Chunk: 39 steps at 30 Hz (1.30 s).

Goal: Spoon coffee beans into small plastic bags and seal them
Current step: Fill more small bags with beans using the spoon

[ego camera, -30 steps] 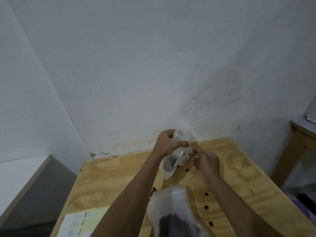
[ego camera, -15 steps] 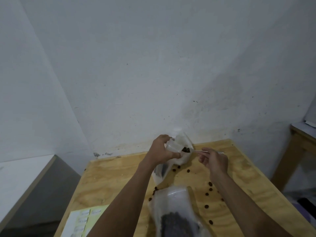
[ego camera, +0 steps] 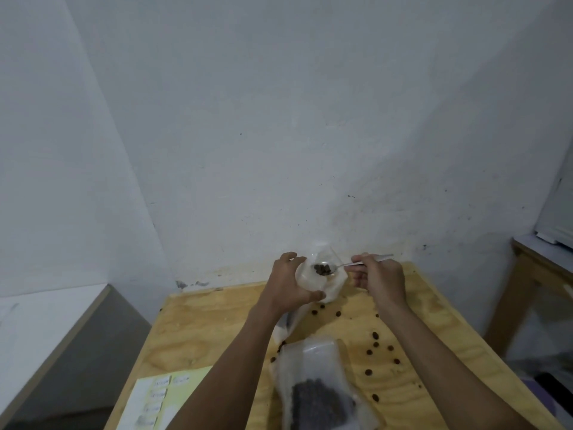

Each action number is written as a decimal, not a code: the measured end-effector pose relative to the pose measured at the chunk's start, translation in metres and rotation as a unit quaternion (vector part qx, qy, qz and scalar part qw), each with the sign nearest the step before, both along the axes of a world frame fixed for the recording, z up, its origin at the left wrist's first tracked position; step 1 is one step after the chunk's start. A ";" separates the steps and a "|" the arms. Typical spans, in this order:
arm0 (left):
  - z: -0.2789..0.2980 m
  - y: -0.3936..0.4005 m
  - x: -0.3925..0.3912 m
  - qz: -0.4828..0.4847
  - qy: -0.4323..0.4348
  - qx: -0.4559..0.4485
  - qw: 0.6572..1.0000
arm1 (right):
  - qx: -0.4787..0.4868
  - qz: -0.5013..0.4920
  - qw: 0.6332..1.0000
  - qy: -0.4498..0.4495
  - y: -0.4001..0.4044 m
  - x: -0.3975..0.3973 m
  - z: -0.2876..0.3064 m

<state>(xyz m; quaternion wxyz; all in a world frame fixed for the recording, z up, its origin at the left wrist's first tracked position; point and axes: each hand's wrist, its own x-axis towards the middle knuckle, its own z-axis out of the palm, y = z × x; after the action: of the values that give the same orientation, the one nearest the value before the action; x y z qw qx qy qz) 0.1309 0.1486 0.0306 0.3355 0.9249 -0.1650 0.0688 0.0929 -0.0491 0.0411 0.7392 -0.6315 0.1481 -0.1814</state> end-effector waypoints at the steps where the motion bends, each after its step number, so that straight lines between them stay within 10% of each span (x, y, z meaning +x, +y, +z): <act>1: 0.001 -0.001 -0.001 -0.006 -0.002 -0.004 1.000 | -0.047 0.025 0.999 -0.003 0.004 -0.002 0.001; 10: 0.009 0.017 0.010 0.046 0.022 -0.159 0.986 | -0.172 -0.123 0.975 -0.071 0.004 0.009 -0.009; 27: 0.005 -0.012 0.068 -0.002 0.176 -0.168 0.970 | -0.326 0.016 0.944 -0.042 0.004 0.053 -0.085; 39: 0.016 -0.024 0.069 -0.023 0.220 -0.267 0.938 | 0.061 0.011 0.992 0.108 0.000 0.057 -0.064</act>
<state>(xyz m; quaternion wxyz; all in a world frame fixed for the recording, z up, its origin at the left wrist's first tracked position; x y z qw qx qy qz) 0.2000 0.1249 0.0469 0.5993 0.7894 -0.0841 -0.1030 0.1504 -0.0494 -0.0226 0.7583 -0.6022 0.2309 -0.0951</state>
